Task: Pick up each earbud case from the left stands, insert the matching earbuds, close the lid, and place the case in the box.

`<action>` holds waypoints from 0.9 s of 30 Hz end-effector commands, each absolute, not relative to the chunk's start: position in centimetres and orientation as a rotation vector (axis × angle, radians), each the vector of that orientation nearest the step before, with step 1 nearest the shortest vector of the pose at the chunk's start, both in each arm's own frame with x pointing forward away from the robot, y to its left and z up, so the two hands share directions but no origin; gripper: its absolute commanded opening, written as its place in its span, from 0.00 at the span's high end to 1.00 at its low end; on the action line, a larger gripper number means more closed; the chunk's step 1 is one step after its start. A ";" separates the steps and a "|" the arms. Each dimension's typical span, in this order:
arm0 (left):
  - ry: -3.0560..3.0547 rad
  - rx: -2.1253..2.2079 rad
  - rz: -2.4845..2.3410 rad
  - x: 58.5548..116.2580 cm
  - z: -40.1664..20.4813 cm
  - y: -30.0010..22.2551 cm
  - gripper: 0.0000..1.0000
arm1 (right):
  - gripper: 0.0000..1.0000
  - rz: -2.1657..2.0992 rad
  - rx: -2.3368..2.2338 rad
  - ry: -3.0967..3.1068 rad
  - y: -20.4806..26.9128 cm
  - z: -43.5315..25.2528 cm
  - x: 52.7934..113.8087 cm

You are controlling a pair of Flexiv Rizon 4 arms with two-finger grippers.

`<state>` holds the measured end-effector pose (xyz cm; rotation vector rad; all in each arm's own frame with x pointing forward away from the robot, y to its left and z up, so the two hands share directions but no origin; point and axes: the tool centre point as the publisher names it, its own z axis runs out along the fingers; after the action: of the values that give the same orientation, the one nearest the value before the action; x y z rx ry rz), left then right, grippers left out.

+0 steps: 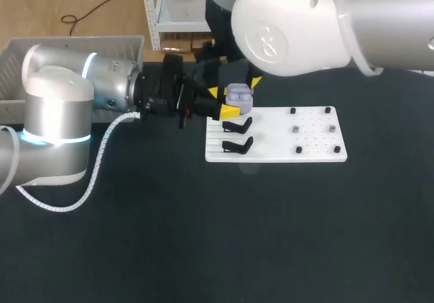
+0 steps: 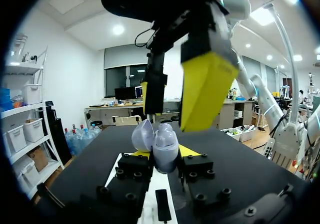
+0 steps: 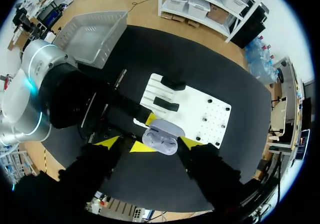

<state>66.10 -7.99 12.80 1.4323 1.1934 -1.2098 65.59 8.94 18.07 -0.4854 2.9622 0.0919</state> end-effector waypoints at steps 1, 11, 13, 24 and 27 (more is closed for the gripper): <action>1.195 1.433 -1.208 66.0 12.8 -7.9 1.00 | 0.00 0.109 -0.407 2.929 7.5 19.2 65.3; 1.195 1.433 -1.208 66.0 12.8 -7.9 1.00 | 0.00 0.155 0.214 2.834 3.6 18.9 70.1; 1.195 1.433 -1.208 66.0 12.8 -7.9 1.00 | 0.00 0.154 0.275 2.825 3.1 18.4 70.8; 1.195 1.433 -1.208 66.0 12.8 -7.9 1.00 | 0.00 0.109 0.292 2.909 2.5 15.0 71.6; 1.195 1.433 -1.208 66.0 12.8 -7.9 1.00 | 0.00 0.090 0.259 2.935 2.7 14.5 71.1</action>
<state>66.08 -7.96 12.81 1.4325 1.1937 -1.2097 70.81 2.31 14.59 0.2641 2.9168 0.1015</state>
